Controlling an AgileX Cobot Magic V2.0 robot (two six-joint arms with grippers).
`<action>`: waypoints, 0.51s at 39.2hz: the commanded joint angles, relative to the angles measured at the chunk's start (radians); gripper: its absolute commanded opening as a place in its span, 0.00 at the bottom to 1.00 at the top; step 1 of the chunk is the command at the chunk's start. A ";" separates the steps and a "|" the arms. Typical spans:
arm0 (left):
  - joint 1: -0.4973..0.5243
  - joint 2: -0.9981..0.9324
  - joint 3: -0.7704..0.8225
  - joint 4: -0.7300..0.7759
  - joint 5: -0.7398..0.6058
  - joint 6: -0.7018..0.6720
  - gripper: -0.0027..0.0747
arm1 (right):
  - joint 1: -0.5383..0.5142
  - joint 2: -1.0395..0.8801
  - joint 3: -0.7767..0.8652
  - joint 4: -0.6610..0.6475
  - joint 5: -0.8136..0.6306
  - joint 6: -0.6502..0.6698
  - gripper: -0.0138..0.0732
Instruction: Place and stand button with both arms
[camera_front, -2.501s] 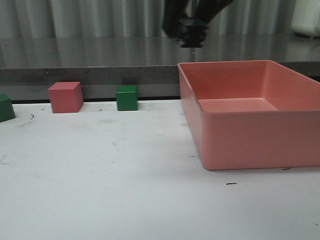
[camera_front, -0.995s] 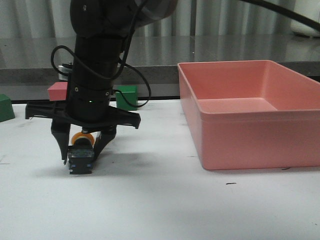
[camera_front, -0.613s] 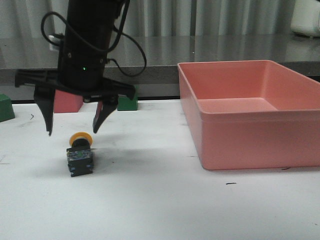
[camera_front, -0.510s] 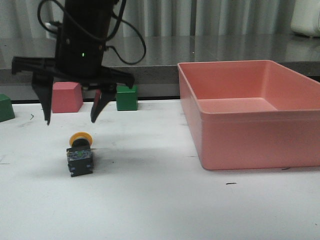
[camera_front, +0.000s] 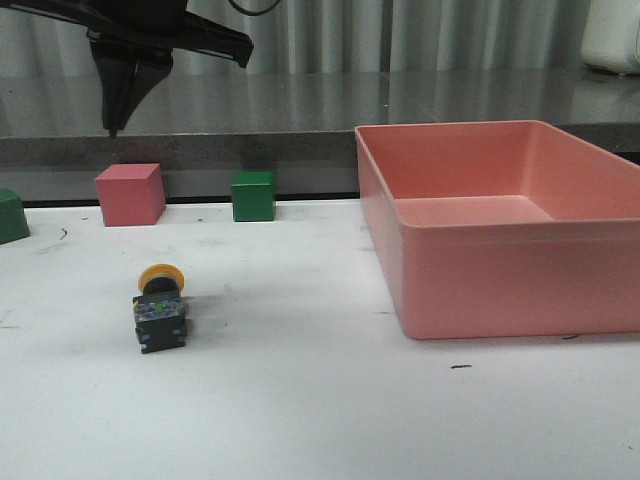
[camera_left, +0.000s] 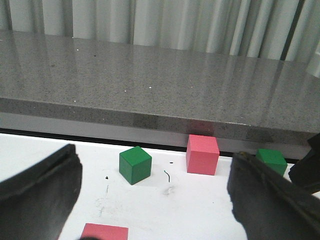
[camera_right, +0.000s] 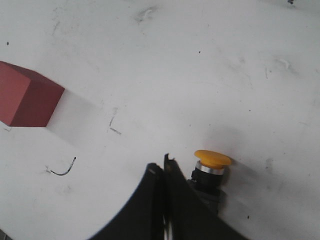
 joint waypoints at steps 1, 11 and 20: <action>-0.006 0.011 -0.040 -0.002 -0.085 -0.001 0.76 | -0.021 -0.132 -0.029 0.001 0.091 -0.064 0.09; -0.006 0.011 -0.040 -0.002 -0.085 -0.001 0.76 | -0.175 -0.379 0.115 0.002 0.090 -0.140 0.09; -0.006 0.011 -0.040 -0.002 -0.085 -0.001 0.76 | -0.425 -0.565 0.371 0.001 0.088 -0.172 0.09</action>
